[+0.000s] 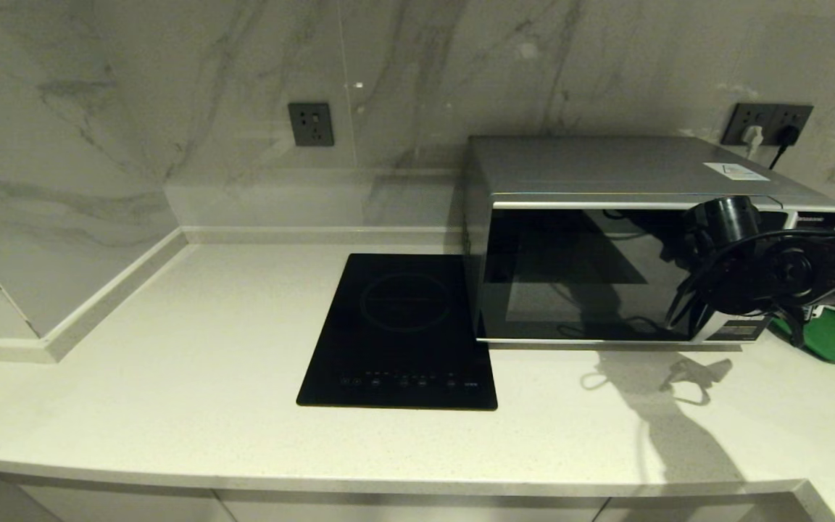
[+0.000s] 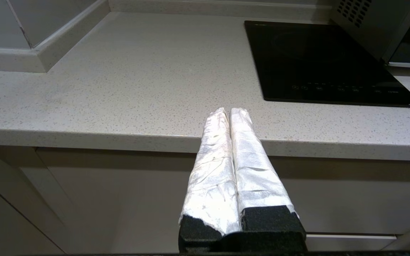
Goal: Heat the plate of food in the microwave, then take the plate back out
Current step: Open the microwave oven
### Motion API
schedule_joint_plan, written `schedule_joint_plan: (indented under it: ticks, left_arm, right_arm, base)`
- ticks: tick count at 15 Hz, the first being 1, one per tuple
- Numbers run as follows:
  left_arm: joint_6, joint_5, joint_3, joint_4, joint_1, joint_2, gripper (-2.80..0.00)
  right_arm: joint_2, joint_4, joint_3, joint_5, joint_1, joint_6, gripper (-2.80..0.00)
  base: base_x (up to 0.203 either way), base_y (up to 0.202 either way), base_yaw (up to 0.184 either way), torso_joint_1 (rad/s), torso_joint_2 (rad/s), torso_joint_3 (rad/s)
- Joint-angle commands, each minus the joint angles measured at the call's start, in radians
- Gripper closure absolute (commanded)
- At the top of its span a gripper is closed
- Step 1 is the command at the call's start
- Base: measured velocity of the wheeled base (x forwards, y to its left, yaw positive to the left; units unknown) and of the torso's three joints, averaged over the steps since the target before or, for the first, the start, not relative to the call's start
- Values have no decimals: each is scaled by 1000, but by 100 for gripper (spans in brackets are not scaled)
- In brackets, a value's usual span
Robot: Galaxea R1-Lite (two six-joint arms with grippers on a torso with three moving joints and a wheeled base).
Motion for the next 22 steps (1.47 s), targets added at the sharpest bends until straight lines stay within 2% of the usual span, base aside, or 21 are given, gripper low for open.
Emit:
schedule_joint_plan:
  ticks: [1,6,14,19,22]
  left_arm:
    - [-1,0,0,0,0,0,0]
    - [-1,0,0,0,0,0,0]
    - [-1,0,0,0,0,0,0]
    - [-1,0,0,-1,0,0,0]
    - [-1,0,0,0,0,0,0]
  right_arm:
    - [-13,3,4,-12,-1,16,-280]
    - [10,10,-4,-52,-9,23,-280]
    - [-25,18,40,-53,-2,28,-280]
    - [-126,82,185,-51,13,95,-280]
    - [-154,152,217,-44,40,152,-280]
  base:
    - [0,0,0,0,0,0]
    - [0,0,0,0,0,0]
    - [0,0,0,0,0,0]
    - [0,0,0,0,0,0]
    - [0,0,0,0,0,0]
